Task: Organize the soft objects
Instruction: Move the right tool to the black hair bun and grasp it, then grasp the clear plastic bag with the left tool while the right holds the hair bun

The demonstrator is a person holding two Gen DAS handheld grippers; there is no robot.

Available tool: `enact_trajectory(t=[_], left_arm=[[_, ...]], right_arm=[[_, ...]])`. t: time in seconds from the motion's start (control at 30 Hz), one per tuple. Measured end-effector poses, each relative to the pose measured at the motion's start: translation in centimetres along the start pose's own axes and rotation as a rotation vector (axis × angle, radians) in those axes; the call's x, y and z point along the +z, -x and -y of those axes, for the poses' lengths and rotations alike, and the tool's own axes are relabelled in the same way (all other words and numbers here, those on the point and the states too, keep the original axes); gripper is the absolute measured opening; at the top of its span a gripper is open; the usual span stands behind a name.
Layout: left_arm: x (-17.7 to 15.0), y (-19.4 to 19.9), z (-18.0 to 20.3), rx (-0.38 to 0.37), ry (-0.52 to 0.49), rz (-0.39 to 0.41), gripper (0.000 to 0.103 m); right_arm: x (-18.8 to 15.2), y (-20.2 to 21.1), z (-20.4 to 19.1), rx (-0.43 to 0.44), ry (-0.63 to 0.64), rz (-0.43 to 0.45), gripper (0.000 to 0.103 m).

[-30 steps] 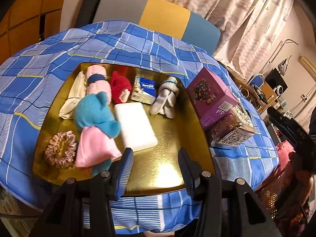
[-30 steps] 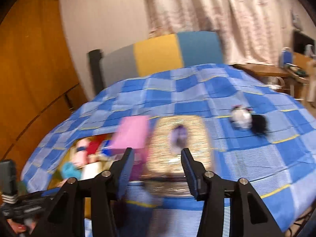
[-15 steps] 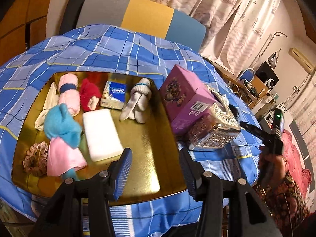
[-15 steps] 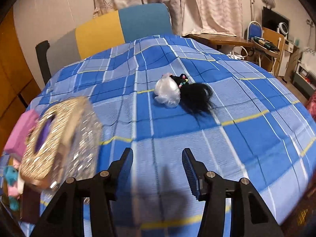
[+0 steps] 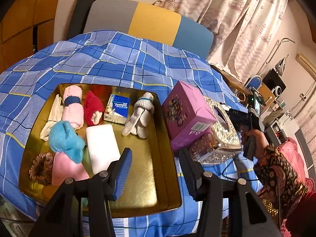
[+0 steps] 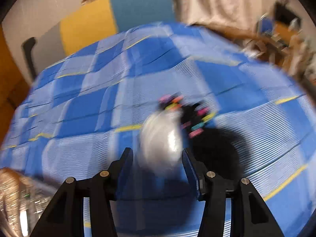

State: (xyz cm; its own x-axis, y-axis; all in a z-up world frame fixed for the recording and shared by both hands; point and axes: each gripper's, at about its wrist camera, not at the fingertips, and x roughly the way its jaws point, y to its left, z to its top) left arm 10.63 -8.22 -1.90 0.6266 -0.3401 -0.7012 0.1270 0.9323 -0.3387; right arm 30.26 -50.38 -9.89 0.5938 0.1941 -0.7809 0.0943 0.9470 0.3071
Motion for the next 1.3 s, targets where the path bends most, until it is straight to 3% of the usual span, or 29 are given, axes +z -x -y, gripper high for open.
enact_trajectory(t=[0.03,0.1,0.23,0.3,0.37,0.57,0.63,0.7,0.73,0.77,0.9,1.1,1.23,1.3], left_arm=[[0.2,-0.1,0.1,-0.003,0.001,0.002,0.050],[0.7,-0.3,0.5,-0.014,0.005,0.007,0.050],[1.5,-0.6,1.2,-0.037,0.009,0.011,0.050],[1.8,-0.6,1.5,-0.036,0.007,0.016,0.050],[2.1,-0.6,1.8,-0.038,0.007,0.017,0.050],[2.9,-0.2,2.5,-0.022,0.002,0.023,0.050],[3.2,-0.1,3.1,-0.027,-0.009,0.025,0.050],[3.6,0.0,3.7,-0.035,-0.022,0.028,0.050],[3.9,0.0,4.2,-0.042,-0.032,0.030,0.050],[4.1,0.0,4.7,-0.047,-0.045,0.033,0.050],[5.7,-0.3,7.8,-0.080,-0.112,0.036,0.050],[9.2,-2.1,15.3,-0.193,-0.232,-0.021,0.050],[11.3,-5.3,21.8,-0.230,-0.350,-0.083,0.065],[11.9,-7.5,24.5,-0.230,-0.379,-0.119,0.066]], right_arm=[[-0.3,0.7,-0.5,0.104,0.002,-0.011,0.053],[0.0,2.7,-0.8,0.126,0.037,0.053,0.053],[2.6,5.7,1.1,-0.138,0.126,0.227,0.068],[3.9,4.7,2.6,-0.216,0.116,0.199,0.071],[4.9,2.5,4.2,-0.265,0.087,0.114,0.071],[5.9,-3.2,5.0,-0.291,0.122,-0.054,0.070],[5.2,-4.3,5.2,-0.282,0.101,-0.089,0.066],[4.6,-4.8,5.4,-0.266,0.096,-0.102,0.055],[4.1,-4.4,5.1,-0.268,0.111,-0.084,0.039],[3.6,-4.0,5.1,-0.237,0.108,-0.086,0.034],[1.3,-0.9,5.3,-0.172,0.027,-0.064,0.034],[-4.3,4.3,8.0,-0.138,-0.222,-0.025,0.034],[-8.1,6.5,9.4,-0.169,-0.274,0.007,0.033],[-9.0,7.1,9.4,-0.146,-0.266,0.008,0.033]])
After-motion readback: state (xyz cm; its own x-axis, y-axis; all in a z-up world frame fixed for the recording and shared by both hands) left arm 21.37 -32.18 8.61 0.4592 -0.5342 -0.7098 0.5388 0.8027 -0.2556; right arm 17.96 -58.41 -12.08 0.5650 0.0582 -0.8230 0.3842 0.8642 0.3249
